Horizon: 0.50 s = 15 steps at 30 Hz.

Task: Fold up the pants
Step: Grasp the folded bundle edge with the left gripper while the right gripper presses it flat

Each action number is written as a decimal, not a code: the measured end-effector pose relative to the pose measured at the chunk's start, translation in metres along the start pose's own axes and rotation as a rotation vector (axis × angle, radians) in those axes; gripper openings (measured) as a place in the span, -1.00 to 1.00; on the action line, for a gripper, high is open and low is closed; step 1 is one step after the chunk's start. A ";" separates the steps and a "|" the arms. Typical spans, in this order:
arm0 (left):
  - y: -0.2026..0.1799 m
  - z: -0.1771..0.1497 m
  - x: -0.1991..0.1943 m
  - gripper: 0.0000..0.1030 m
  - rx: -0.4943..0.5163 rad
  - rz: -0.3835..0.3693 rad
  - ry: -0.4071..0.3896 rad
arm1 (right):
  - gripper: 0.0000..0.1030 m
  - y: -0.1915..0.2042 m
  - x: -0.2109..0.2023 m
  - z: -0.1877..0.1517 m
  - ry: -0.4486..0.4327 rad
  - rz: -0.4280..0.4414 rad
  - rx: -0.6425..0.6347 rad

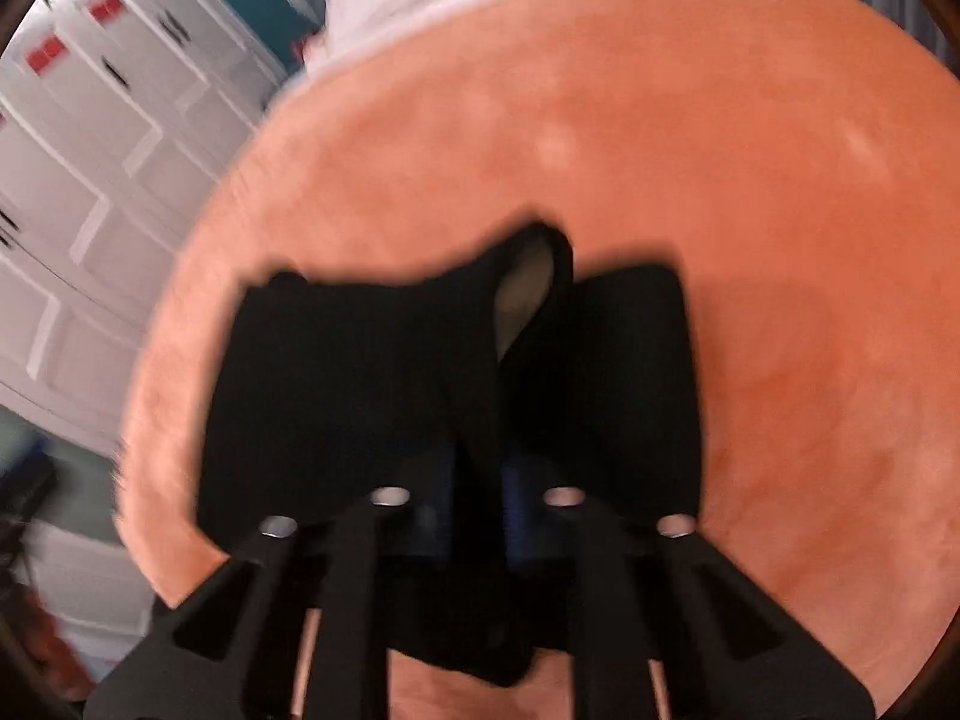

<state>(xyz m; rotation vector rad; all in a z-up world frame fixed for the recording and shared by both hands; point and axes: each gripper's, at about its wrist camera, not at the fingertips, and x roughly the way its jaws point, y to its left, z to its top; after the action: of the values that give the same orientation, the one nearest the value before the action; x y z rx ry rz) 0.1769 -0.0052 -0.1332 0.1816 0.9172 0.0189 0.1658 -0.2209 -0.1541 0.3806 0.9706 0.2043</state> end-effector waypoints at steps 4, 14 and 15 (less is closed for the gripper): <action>0.011 -0.005 0.019 0.89 -0.013 0.042 0.029 | -0.82 -0.026 0.002 0.003 0.020 -0.151 -0.027; 0.010 -0.026 0.104 0.89 -0.126 -0.142 0.253 | 0.75 -0.074 -0.011 -0.026 0.028 -0.095 0.145; 0.011 -0.029 0.111 0.89 -0.144 -0.167 0.278 | 0.75 -0.079 -0.002 -0.034 0.070 -0.058 0.172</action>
<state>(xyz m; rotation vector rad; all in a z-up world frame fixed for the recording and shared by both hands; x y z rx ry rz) 0.2223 0.0201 -0.2362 -0.0339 1.2016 -0.0456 0.1364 -0.2864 -0.2014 0.5047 1.0705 0.0818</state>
